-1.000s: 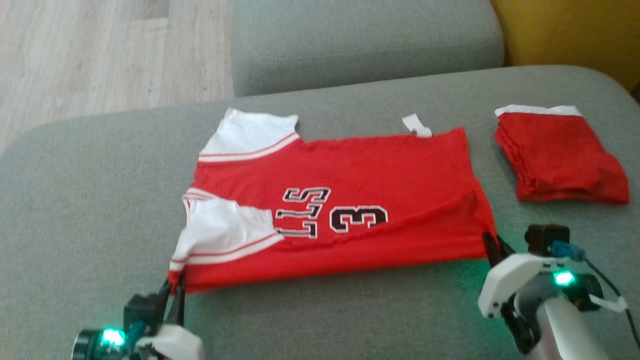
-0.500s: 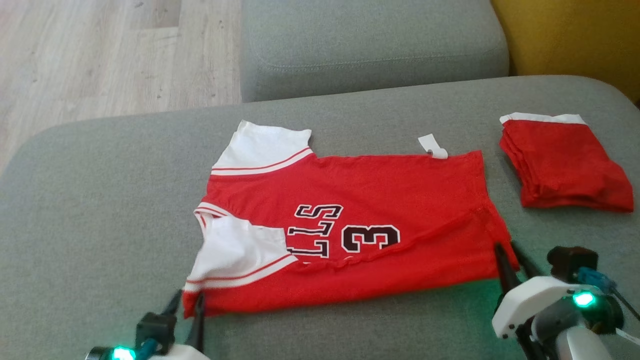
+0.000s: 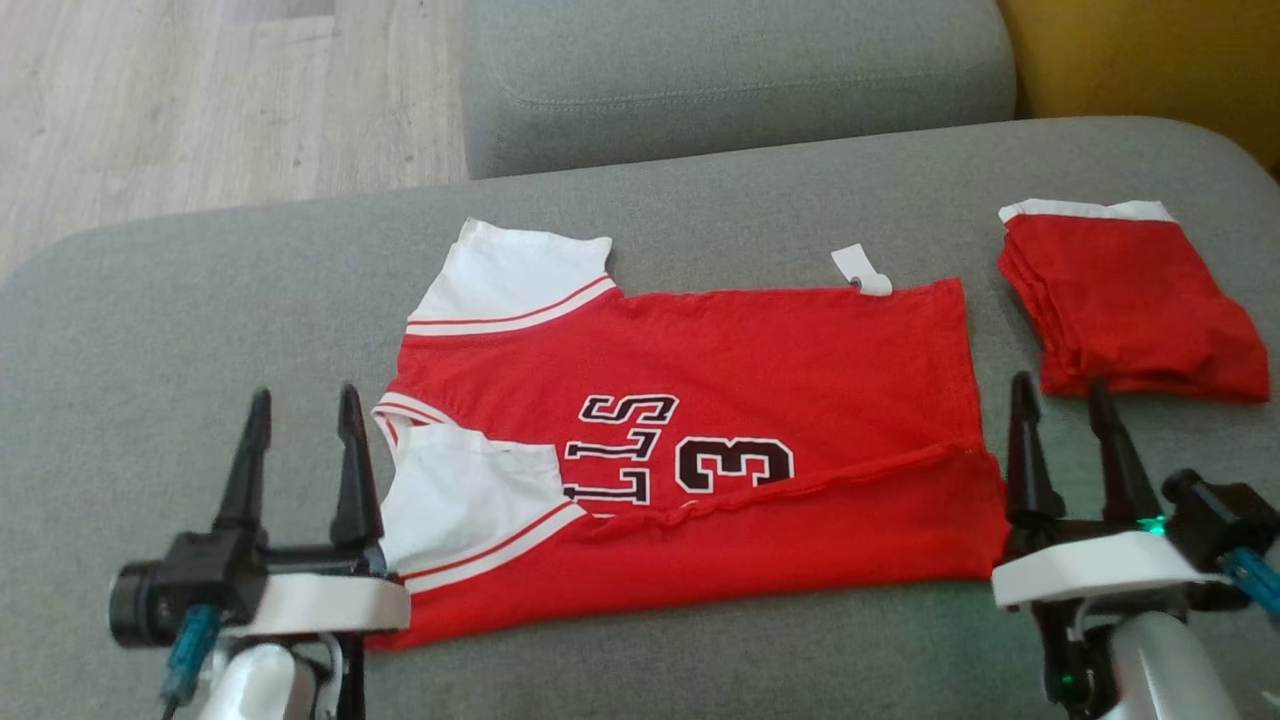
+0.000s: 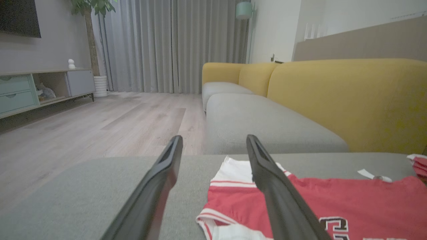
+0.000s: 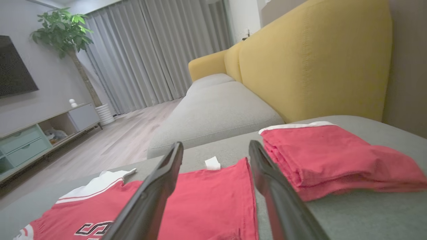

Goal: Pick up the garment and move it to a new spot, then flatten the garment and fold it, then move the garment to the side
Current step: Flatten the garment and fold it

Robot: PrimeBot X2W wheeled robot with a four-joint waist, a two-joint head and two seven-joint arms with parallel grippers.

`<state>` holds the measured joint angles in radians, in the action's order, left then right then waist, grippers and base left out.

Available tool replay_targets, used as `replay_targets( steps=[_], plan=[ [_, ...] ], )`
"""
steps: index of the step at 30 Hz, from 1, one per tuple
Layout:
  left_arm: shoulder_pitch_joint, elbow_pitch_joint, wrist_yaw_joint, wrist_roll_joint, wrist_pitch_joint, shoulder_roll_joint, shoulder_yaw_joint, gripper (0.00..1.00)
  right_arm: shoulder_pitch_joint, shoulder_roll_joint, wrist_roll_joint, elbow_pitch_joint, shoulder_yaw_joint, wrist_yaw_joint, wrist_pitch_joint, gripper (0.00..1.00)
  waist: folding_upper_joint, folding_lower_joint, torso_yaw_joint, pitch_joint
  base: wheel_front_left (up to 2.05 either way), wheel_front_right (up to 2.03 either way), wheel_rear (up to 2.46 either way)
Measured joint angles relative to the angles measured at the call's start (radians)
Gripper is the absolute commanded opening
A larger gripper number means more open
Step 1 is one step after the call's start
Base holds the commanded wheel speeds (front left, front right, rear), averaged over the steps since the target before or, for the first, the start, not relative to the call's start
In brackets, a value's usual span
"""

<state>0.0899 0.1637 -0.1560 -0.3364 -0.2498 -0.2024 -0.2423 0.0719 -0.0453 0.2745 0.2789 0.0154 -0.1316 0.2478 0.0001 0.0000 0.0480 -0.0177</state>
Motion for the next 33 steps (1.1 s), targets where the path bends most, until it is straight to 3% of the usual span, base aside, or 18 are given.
replay_targets(
  steps=[8,13,18,25,33],
  plan=[
    [-0.016,-0.028,0.088,0.089,-0.007,0.058,0.079,1.0,0.019,0.0,0.0,-0.055,-0.006,0.0,0.0,1.0,0.0,0.0,0.012,-0.045,0.0,0.0,0.0],
    [0.112,0.06,0.188,0.122,-0.007,0.049,0.073,1.0,0.069,0.0,0.001,-0.097,-0.011,0.0,0.003,1.0,0.0,0.0,0.021,-0.098,0.0,0.0,0.0],
    [0.365,0.23,0.251,0.155,0.079,-0.039,0.04,1.0,0.126,0.0,0.007,-0.127,-0.026,0.0,0.003,1.0,0.0,0.0002,0.041,-0.177,0.0,0.0,0.0],
    [0.699,0.468,0.283,0.154,0.312,-0.162,-0.087,1.0,0.191,-0.001,0.043,-0.162,-0.072,0.0,0.003,1.0,-0.0001,0.0003,0.091,-0.297,0.0,0.0,0.0],
    [0.85,0.559,0.289,-0.116,0.509,-0.292,-0.382,1.0,0.239,-0.001,0.083,-0.226,-0.095,0.0,0.005,1.0,-0.0001,0.0002,0.183,-0.4,0.0,0.0,0.0]
  ],
)
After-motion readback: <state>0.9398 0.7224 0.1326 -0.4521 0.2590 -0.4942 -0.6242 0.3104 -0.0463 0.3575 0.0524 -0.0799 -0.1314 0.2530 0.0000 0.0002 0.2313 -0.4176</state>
